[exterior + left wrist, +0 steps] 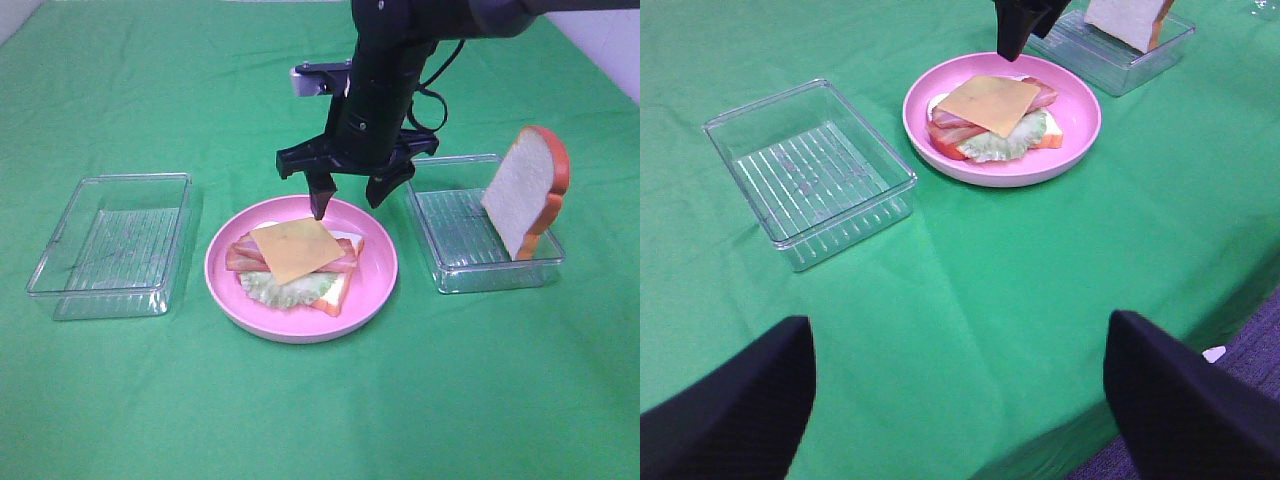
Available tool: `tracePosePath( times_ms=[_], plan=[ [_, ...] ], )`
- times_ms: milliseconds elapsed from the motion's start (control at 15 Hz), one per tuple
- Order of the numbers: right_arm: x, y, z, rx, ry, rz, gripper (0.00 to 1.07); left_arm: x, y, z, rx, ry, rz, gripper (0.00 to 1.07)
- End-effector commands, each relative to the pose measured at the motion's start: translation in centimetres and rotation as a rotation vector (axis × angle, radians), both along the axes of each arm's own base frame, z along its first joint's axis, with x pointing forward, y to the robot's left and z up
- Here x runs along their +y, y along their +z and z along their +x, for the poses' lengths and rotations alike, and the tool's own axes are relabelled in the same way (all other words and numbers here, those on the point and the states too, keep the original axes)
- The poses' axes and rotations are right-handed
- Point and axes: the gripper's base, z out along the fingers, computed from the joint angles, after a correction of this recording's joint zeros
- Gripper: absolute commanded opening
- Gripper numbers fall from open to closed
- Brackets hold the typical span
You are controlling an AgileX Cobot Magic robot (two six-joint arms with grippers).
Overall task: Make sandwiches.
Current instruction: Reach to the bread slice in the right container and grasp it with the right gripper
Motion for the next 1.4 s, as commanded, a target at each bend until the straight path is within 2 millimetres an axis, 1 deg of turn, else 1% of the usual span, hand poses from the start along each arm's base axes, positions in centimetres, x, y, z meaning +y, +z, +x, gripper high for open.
tracePosePath(
  times_ms=[67,200,267,333,467,533,600,667,800,933,1133,1200,1267,1333,1400],
  plan=[
    [-1.7,3.3,-0.1,-0.058,-0.008,-0.041,0.65,0.1,0.0,-0.2,-0.024,0.001,-0.012,0.76],
    [-3.7,6.3,0.1,-0.117,-0.05,-0.026,0.66,0.1,0.0,-0.2,-0.024,0.001,-0.012,0.76],
    [-5.1,7.8,0.1,-0.14,-0.079,-0.018,0.68,0.1,0.0,-0.2,-0.024,0.001,-0.012,0.76],
    [-5.9,8.3,0.3,-0.145,-0.099,-0.017,0.69,0.1,0.0,-0.2,-0.024,0.001,-0.012,0.76],
    [-9.4,10.5,0.6,-0.168,-0.175,-0.023,0.71,0.1,0.0,-0.2,-0.024,0.001,-0.012,0.76],
    [-11.1,11.1,0.8,-0.17,-0.211,-0.035,0.71,0.1,0.0,-0.2,-0.024,0.001,-0.012,0.76],
    [-12.7,11.2,1.1,-0.16,-0.243,-0.053,0.71,0.1,0.0,-0.2,-0.024,0.001,-0.012,0.76],
    [-15.5,10.8,1.4,-0.102,-0.303,-0.086,0.71,0.1,0.0,-0.2,-0.024,0.001,-0.012,0.76],
    [-17.1,10.3,1.7,-0.069,-0.338,-0.099,0.71,0.1,0.0,-0.2,-0.024,0.001,-0.012,0.76],
    [-18.4,9.5,2.2,-0.041,-0.347,-0.092,0.71,0.1,0.0,-0.2,-0.024,0.001,-0.012,0.76],
    [-18.8,7.2,3.0,0.012,-0.33,-0.109,0.71,0.1,0.0,-0.2,-0.024,0.001,-0.012,0.76],
    [-18.9,6.8,3.2,0.02,-0.328,-0.116,0.71,0.1,0.0,-0.2,-0.024,0.001,-0.012,0.76],
    [-19.0,5.8,3.5,0.034,-0.324,-0.136,0.71,0.1,0.0,-0.2,-0.024,0.001,-0.012,0.76],
    [-19.0,4.3,3.9,0.069,-0.32,-0.151,0.7,0.1,0.0,-0.2,-0.024,0.001,-0.012,0.76],
    [-18.9,3.6,4.1,0.082,-0.319,-0.155,0.7,0.1,0.0,-0.2,-0.024,0.001,-0.012,0.76]
  ],
)
